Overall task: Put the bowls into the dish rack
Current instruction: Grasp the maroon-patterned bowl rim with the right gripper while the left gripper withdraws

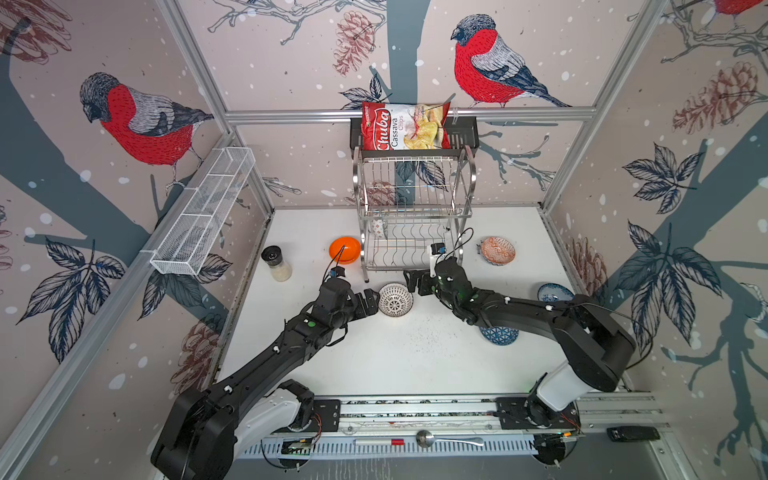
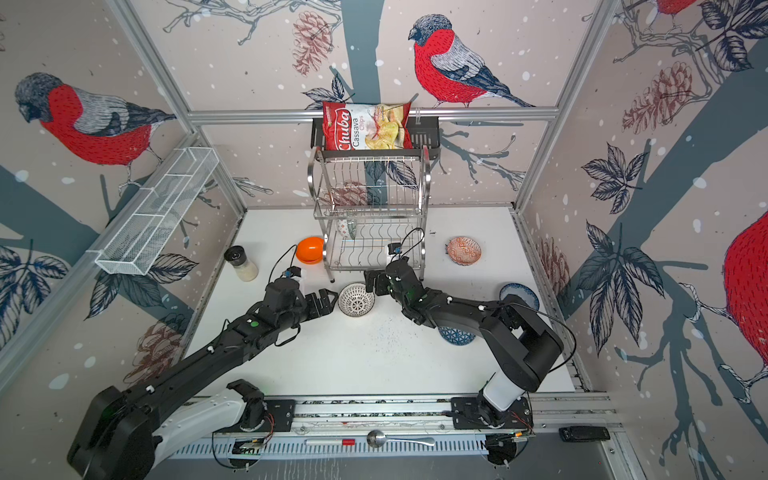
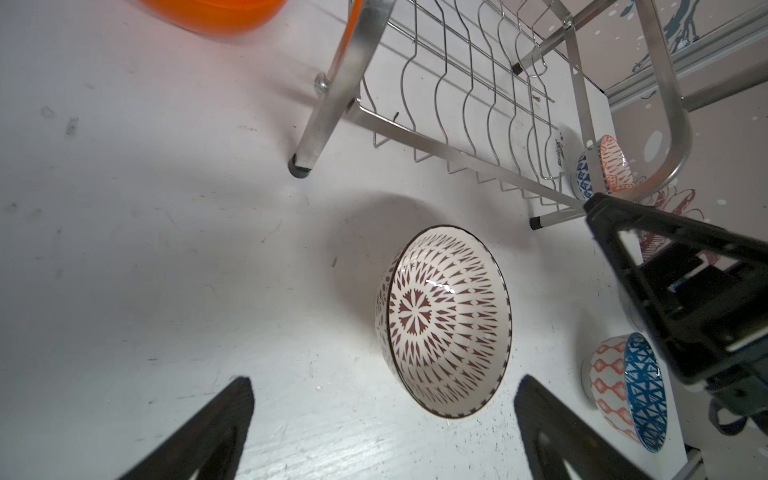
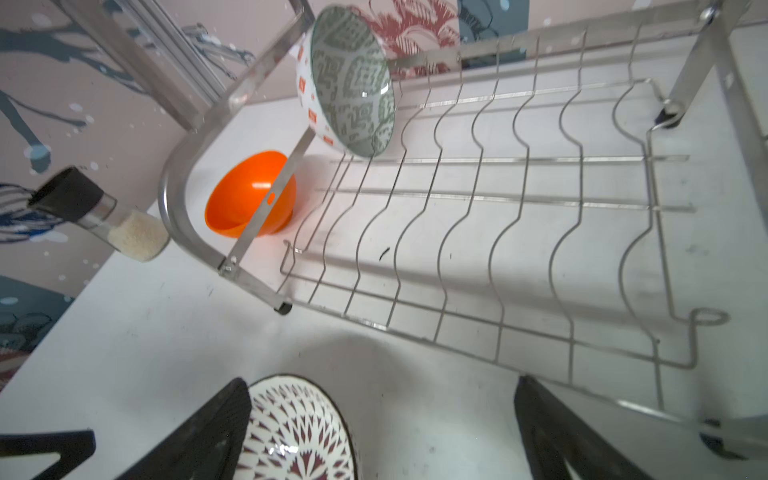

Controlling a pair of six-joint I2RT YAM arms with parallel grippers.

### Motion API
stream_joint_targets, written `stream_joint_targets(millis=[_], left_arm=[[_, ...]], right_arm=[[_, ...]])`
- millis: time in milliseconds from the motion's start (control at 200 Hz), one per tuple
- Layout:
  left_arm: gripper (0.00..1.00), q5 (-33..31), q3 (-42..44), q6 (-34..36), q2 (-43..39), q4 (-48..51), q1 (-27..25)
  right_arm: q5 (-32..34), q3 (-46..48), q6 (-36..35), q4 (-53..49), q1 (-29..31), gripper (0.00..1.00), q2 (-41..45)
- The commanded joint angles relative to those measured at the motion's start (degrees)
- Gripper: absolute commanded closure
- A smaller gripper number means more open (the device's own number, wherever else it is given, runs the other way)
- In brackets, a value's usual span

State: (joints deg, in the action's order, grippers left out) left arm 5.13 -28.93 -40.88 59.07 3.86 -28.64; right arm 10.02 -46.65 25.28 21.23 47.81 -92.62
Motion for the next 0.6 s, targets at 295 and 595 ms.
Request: stream_joint_targets(millis=[295, 595], left_arm=[[0.02, 2.9, 3.5, -1.0, -0.6, -6.4, 0.1], [0.02, 2.5, 4.0, 0.0, -2.2, -4.6, 0.1]], right_arm=[[0.2, -6.5, -0.7, -10.2, 3.2, 0.14, -9.1], [-0.3, -9.1, -0.2, -12.8, 3.5, 0.37, -12.4]])
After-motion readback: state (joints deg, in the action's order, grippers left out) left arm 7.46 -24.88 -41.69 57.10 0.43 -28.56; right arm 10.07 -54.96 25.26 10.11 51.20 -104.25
